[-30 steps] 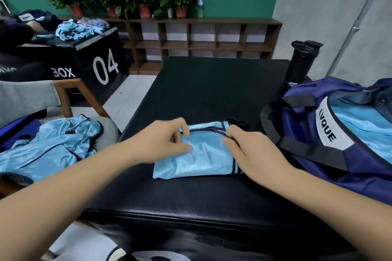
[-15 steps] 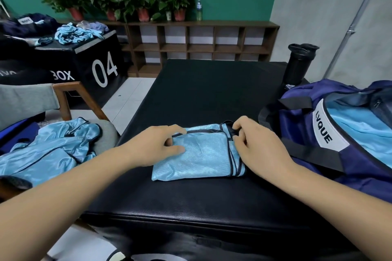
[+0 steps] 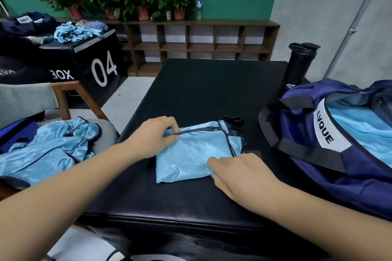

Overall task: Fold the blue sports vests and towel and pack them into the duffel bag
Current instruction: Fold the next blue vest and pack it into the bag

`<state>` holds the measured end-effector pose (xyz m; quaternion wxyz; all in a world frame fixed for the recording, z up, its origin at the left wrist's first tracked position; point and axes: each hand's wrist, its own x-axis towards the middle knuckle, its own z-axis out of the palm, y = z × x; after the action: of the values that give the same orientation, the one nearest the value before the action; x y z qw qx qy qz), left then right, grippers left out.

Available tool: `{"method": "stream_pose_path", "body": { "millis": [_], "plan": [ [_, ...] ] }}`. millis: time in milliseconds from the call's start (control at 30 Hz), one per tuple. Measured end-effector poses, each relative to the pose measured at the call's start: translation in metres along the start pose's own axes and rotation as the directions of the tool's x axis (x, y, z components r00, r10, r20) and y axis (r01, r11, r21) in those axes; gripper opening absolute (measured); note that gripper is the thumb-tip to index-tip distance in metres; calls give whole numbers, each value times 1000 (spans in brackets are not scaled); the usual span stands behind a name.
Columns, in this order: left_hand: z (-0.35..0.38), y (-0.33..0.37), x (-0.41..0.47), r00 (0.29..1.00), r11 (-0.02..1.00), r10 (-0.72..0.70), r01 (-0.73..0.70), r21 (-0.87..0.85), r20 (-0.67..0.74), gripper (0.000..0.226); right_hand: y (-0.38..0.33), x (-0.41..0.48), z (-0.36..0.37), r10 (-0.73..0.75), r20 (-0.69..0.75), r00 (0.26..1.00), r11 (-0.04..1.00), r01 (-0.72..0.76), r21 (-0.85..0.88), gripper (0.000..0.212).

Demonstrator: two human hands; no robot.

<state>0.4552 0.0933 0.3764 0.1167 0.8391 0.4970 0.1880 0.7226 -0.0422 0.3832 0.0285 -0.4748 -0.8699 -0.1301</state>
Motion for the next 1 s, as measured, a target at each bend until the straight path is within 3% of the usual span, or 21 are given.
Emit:
{"method": "stream_pose_path", "body": {
  "millis": [67,233,367,533,733,1000],
  "plan": [
    [-9,2,-3,999,1000,-21,22,-17,27,18,11,2,7,13,-23,1000,999,-13,-29,51],
    [-35,18,-25,962,999,-39,43,-7,269,27,41,6,13,147,-96,984,989,-149,-18,26],
    [-44,50,-46,901,1000,19,-15,-12,433,21,67,6,18,164,-75,984,985,-167,-36,41],
    [-42,71,-60,914,990,140,-138,-35,382,21,69,1,8,29,-74,997,997,-24,69,64],
    [-23,78,-71,876,933,334,-360,11,347,37,59,-11,0,-122,-13,992,964,122,237,53],
    [-9,83,-69,862,882,429,-464,80,270,13,51,-27,-5,-171,107,979,913,117,391,62]
  ]
}}
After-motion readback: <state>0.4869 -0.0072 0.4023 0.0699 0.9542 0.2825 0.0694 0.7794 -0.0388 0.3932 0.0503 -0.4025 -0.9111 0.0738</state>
